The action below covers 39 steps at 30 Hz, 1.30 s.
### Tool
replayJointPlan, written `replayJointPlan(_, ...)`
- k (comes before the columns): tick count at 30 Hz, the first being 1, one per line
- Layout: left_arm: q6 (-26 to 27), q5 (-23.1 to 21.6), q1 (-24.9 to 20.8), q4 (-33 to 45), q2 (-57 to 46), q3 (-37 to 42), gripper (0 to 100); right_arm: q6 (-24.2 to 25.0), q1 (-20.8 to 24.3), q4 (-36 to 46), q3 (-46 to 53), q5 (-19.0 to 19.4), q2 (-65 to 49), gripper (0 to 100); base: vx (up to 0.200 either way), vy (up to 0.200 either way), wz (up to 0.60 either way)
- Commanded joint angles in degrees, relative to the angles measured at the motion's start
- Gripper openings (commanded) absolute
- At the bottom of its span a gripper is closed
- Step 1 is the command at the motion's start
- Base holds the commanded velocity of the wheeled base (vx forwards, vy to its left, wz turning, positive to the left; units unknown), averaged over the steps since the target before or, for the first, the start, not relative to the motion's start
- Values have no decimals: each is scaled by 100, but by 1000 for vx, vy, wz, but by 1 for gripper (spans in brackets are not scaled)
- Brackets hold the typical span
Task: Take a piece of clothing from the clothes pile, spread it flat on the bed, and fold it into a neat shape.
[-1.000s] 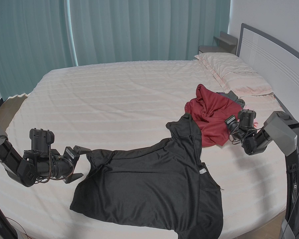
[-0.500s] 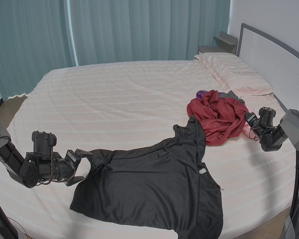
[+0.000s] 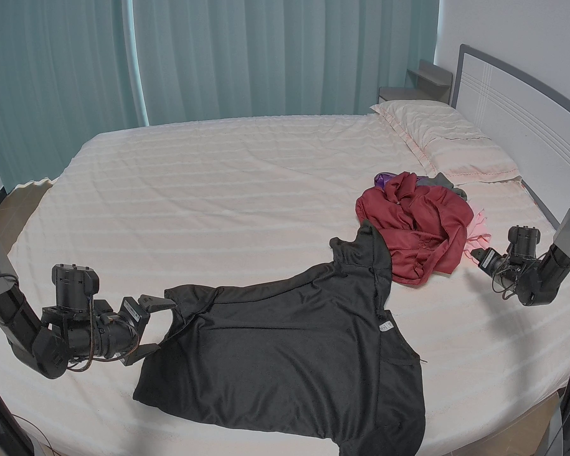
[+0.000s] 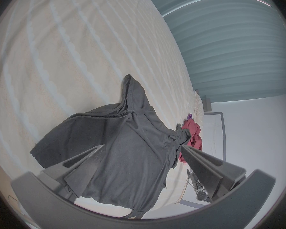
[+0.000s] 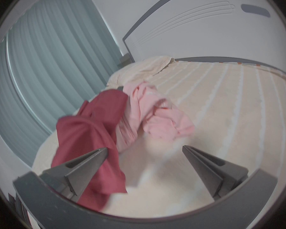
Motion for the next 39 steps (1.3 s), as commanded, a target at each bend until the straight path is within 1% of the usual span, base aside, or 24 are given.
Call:
replayJointPlan(1, 5, -8, 7, -107, -129, 303, 100, 98, 66, -73, 993, 504, -890, 100, 0, 0, 0)
replayJointPlan(2, 14, -8, 7, -107, -138, 409, 100, 282, 224, -82, 1371, 662, -1127, 100, 0, 0, 0)
replayJointPlan(6, 40, 1, -2, -107, -296, 743, 100, 942, 620, -73, 2144, 776, -1672, 100, 0, 0, 0)
replayJointPlan(8, 199, 1, -19, -90, -358, 954, 100, 1179, 796, -82, 2399, 812, -1778, 100, 0, 0, 0)
replayJointPlan(9, 427, 1, -37, -107, -393, 1200, 100, 1372, 945, -82, 2584, 864, -1839, 100, 0, 0, 0)
replayJointPlan(10, 427, 1, -37, -107, -393, 1200, 100, 1372, 945, -82, 2584, 864, -1839, 100, 0, 0, 0)
replayJointPlan(11, 664, -8, -37, -107, -358, 1446, 100, 1566, 1138, -82, 2742, 996, -1848, 100, 0, 0, 0)
replayJointPlan(12, 752, -8, -37, -107, -340, 1551, 100, 1662, 1226, -91, 2777, 1093, -1839, 100, 0, 0, 0)
replayJointPlan(14, 787, -8, -37, -116, -314, 1560, 100, 1698, 1270, -82, 2786, 1163, -1822, 100, 0, 0, 0)
replayJointPlan(15, 796, -8, -37, -116, -252, 1525, 100, 1741, 1367, -82, 2838, 1277, -1769, 100, 0, 0, 0)
replayJointPlan(21, 779, -78, -46, -116, -68, 1402, 100, 1785, 1569, -82, 3049, 1330, -1637, 100, 0, 0, 0)
replayJointPlan(28, 770, -52, -37, -116, -15, 1341, 100, 1741, 1841, -91, 3190, 1313, -1646, 100, -200, 0, 0)
replayJointPlan(39, 770, -25, -46, -116, 47, 1314, 100, 1733, 1877, -91, 3199, 1321, -1646, 100, -200, 0, 0)
